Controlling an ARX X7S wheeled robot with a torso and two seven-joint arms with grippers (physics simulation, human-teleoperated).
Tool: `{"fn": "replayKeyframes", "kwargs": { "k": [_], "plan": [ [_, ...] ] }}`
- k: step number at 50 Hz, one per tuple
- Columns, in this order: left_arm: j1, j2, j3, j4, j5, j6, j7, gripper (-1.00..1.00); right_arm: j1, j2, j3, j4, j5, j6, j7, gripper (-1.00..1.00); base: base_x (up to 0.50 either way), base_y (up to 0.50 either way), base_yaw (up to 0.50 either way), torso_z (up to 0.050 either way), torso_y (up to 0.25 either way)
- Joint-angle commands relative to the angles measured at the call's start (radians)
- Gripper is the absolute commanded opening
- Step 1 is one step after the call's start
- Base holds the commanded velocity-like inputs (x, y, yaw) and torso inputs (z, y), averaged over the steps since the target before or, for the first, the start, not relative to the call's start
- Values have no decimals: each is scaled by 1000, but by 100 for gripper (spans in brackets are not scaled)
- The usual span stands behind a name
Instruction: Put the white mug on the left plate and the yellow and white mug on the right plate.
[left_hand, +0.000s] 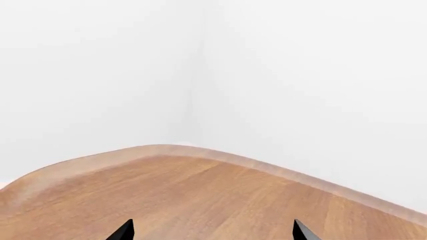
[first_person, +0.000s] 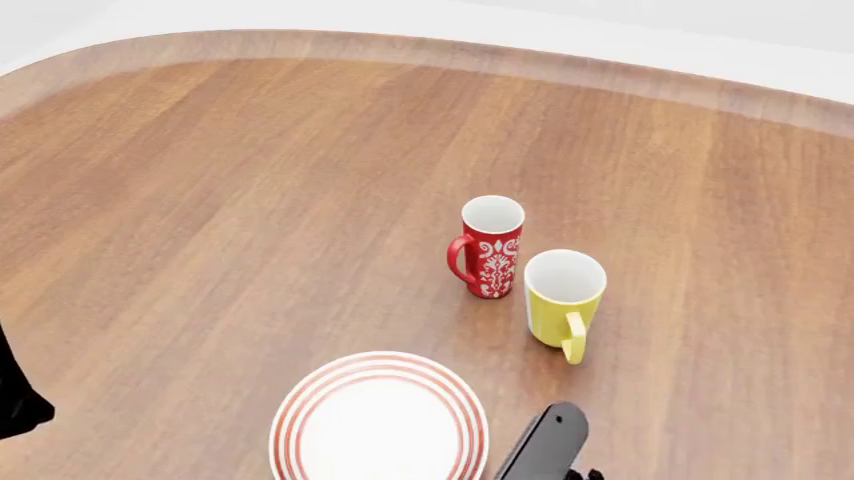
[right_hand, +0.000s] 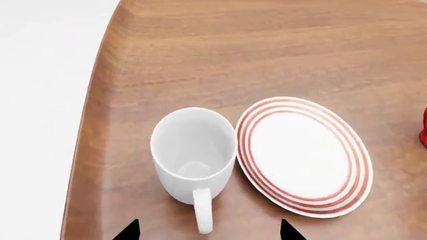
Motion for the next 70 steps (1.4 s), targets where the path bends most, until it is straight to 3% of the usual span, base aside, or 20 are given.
{"fn": "replayKeyframes", "kwargs": {
  "k": [1, 24, 70],
  "plan": [
    [-2, -5, 1, -1, -4, 1, -4, 100, 77, -20, -78, 43, -45, 15, -47, 100, 0, 0, 0, 0, 0],
    [16, -17, -13, 11, -17, 16, -7, 100, 133, -125, -163, 322, -141, -122, -128, 100, 0, 0, 0, 0, 0],
    [28, -36, -35, 32, -57, 20, -18, 100, 143, -225, -310, 525, -225, -201, -202, 100, 0, 0, 0, 0, 0]
  ]
}}
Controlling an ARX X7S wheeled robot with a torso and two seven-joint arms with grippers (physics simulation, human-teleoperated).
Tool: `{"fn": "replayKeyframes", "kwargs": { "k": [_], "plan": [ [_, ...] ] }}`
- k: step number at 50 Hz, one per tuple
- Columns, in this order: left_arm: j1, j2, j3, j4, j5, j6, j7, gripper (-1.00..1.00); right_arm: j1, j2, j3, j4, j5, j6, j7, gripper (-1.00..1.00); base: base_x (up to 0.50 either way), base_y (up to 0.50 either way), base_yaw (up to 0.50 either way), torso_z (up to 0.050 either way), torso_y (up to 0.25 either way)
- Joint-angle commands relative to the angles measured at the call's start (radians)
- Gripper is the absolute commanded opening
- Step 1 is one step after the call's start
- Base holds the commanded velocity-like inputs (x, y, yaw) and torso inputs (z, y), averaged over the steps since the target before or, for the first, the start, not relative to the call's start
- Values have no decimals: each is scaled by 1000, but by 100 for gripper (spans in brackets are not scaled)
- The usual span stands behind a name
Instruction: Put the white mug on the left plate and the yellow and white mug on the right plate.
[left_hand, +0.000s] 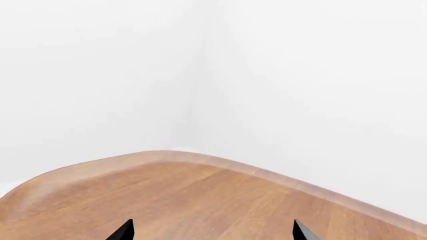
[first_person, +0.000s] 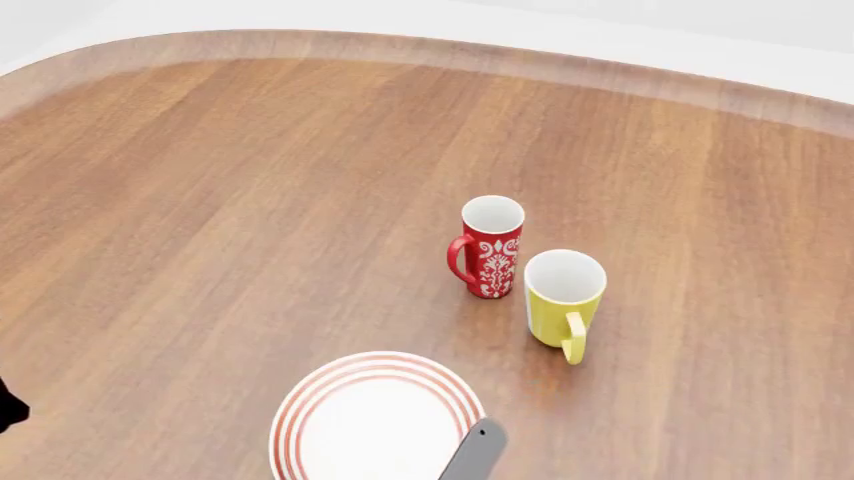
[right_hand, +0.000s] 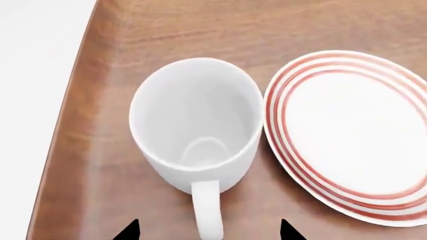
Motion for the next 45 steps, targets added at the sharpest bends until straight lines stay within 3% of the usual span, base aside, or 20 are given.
{"fn": "replayKeyframes", "kwargs": {
  "k": [1, 45],
  "plan": [
    [5, -4, -7, 2, -10, 4, -2, 100, 4, -32, -37, 64, -23, -27, -21, 100, 0, 0, 0, 0, 0],
    [13, -19, -21, 20, -35, 6, -22, 100, 18, -87, -75, 227, -50, -92, -53, 100, 0, 0, 0, 0, 0]
  ]
}}
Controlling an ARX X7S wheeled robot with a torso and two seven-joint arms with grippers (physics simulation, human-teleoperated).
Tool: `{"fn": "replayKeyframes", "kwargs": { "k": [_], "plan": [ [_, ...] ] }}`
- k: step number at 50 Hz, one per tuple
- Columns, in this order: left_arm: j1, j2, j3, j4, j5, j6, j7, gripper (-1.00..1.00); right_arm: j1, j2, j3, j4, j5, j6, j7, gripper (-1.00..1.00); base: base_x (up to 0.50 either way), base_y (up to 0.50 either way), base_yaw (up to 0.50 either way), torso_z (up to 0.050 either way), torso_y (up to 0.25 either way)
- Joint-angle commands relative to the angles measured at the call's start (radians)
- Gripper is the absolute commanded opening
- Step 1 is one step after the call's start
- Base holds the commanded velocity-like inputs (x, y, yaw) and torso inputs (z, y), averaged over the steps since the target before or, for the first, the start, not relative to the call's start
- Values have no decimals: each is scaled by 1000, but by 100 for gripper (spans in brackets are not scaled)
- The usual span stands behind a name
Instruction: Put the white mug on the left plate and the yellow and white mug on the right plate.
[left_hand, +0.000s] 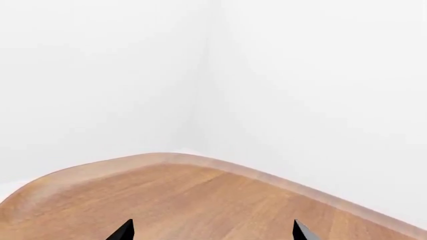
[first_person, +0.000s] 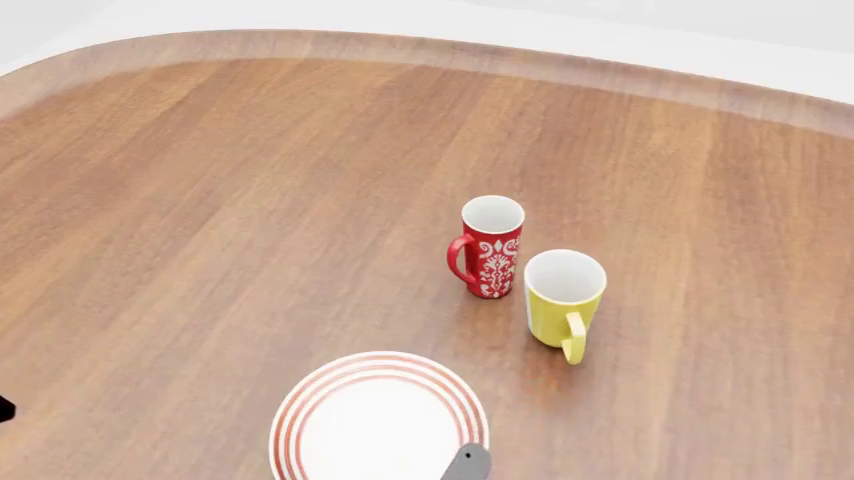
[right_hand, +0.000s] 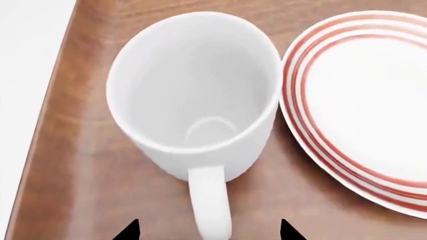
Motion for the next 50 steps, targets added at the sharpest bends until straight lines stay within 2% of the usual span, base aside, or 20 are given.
{"fn": "replayKeyframes", "kwargs": {
  "k": [1, 27, 28, 39, 50],
  "plan": [
    [2, -4, -7, 3, -9, 2, -4, 100, 7, -13, -12, 31, -6, -9, -9, 100, 0, 0, 0, 0, 0],
    [10, -10, -11, 11, -22, 7, -12, 100, 9, -32, -31, 81, -14, -33, -24, 100, 0, 0, 0, 0, 0],
    [10, -11, -11, 11, -21, 8, -12, 100, 10, -33, -32, 84, -16, -34, -22, -100, 0, 0, 0, 0, 0],
    [6, -14, -9, 11, -25, 6, -17, 100, 11, -22, -31, 52, -6, -21, -23, -100, 0, 0, 0, 0, 0],
    [3, -16, -4, 6, -26, 8, -19, 100, 15, 13, 12, -92, 19, 10, 26, -100, 0, 0, 0, 0, 0]
  ]
}}
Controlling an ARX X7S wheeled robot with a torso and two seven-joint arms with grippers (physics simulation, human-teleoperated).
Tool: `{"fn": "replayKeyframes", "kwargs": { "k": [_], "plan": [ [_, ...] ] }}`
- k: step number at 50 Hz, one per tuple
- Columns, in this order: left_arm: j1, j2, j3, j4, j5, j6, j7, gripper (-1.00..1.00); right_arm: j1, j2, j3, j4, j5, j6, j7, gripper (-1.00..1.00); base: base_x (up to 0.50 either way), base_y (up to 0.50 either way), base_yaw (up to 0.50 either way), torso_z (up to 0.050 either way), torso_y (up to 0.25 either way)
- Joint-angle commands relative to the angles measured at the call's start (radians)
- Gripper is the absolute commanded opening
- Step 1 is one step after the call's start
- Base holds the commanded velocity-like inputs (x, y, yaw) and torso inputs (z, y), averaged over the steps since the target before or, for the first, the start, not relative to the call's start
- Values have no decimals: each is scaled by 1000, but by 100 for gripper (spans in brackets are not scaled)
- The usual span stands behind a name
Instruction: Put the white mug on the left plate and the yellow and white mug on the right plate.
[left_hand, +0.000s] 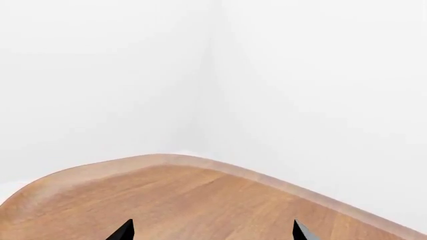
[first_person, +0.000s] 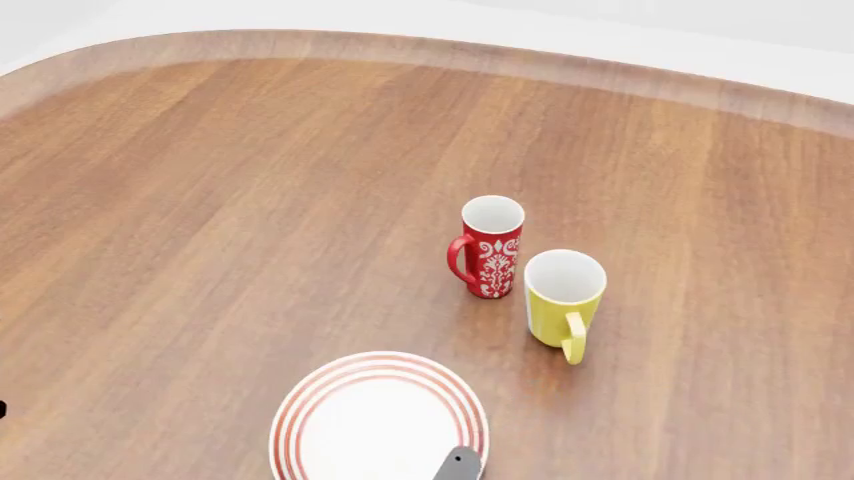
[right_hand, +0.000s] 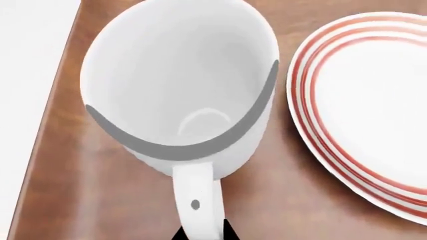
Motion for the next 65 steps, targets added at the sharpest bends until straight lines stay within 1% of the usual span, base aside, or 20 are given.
{"fn": "replayKeyframes", "kwargs": {
  "k": [1, 8, 23, 42, 47, 56, 65],
  "plan": [
    [-3, -3, 2, -3, -3, 1, -3, 100, 9, 23, 51, -109, 33, 18, 41, -100, 0, 0, 0, 0, 0],
    [-3, -4, 6, -4, -3, 3, -4, 100, 13, 34, 104, -177, 56, 26, 88, -100, 0, 0, 0, 0, 0],
    [2, -6, 4, 0, -7, 10, -7, 100, 38, -14, 207, -100, 90, -3, 160, -100, 0, 0, 0, 0, 0],
    [-4, -10, 11, 19, -19, 2, -19, 100, 195, -137, 245, 198, 77, 6, 185, -100, 0, 0, 0, 0, 1],
    [-1, -12, 15, 25, -20, 3, -19, 100, 222, -163, 241, 287, 55, -20, 189, -100, 0, 0, 0, 0, 0],
    [0, -9, 20, 24, -19, 3, -25, 100, 242, -181, 252, 364, 51, -33, 200, -100, 0, 0, 0, 0, 0],
    [7, -17, 17, 41, -28, -2, -29, 100, 251, -205, 224, 429, 43, -3, 190, -100, 0, 0, 0, 0, 0]
  ]
}}
